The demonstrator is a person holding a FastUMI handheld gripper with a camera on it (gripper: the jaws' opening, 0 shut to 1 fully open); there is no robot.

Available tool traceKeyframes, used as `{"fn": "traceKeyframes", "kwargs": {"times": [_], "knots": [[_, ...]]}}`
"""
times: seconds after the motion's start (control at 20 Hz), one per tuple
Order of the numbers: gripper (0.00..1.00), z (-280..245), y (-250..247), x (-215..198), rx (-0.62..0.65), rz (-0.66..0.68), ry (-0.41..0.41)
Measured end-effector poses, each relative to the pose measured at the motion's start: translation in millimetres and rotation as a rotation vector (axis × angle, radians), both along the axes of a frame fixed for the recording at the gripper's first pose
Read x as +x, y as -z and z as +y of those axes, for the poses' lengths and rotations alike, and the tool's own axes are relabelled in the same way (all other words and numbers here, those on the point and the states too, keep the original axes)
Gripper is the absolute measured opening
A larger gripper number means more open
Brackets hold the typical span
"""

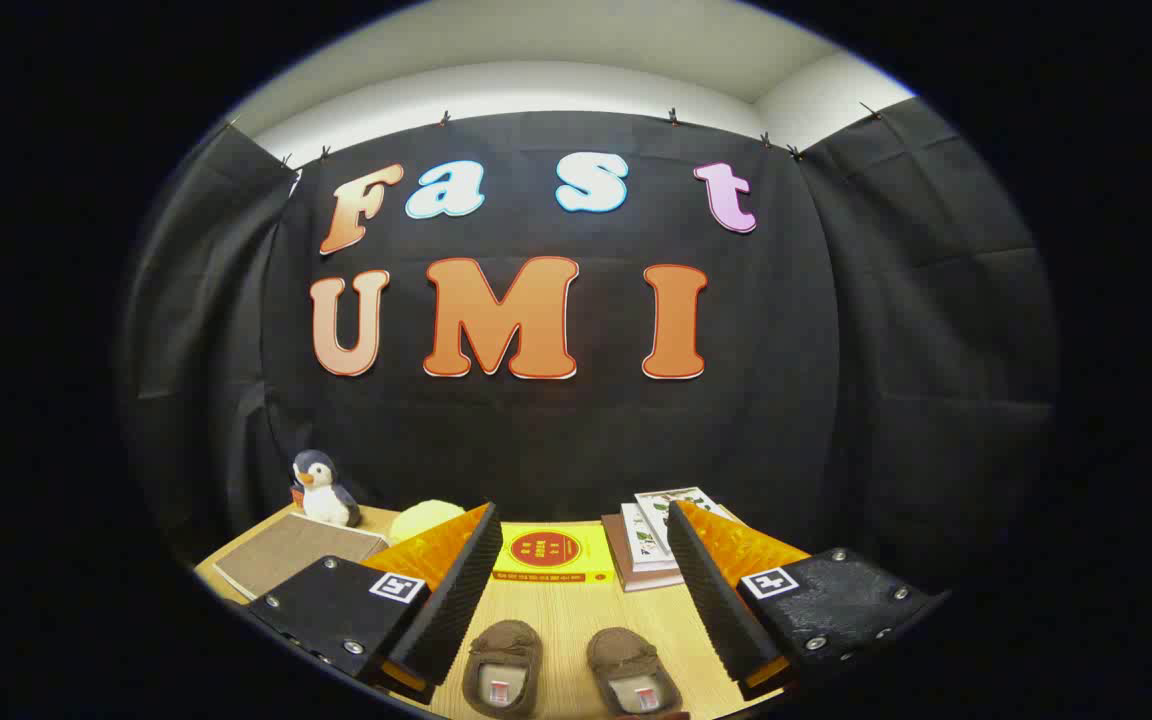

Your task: Open the storage box then place both shoes into the box .Put the left shoe in first, then the right shoe, with the right side of both shoes facing outward in a uniform manner.

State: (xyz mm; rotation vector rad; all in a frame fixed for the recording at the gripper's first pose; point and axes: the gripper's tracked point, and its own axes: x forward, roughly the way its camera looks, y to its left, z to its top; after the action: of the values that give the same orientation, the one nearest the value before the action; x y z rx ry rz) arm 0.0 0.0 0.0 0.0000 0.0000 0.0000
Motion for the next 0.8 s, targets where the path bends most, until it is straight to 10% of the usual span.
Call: {"fn": "traceKeyframes", "kwargs": {"times": [0.8], "knots": [[0.99, 35.9, -0.9, 1.5, 0.056, 0.028, -0.292]]}}
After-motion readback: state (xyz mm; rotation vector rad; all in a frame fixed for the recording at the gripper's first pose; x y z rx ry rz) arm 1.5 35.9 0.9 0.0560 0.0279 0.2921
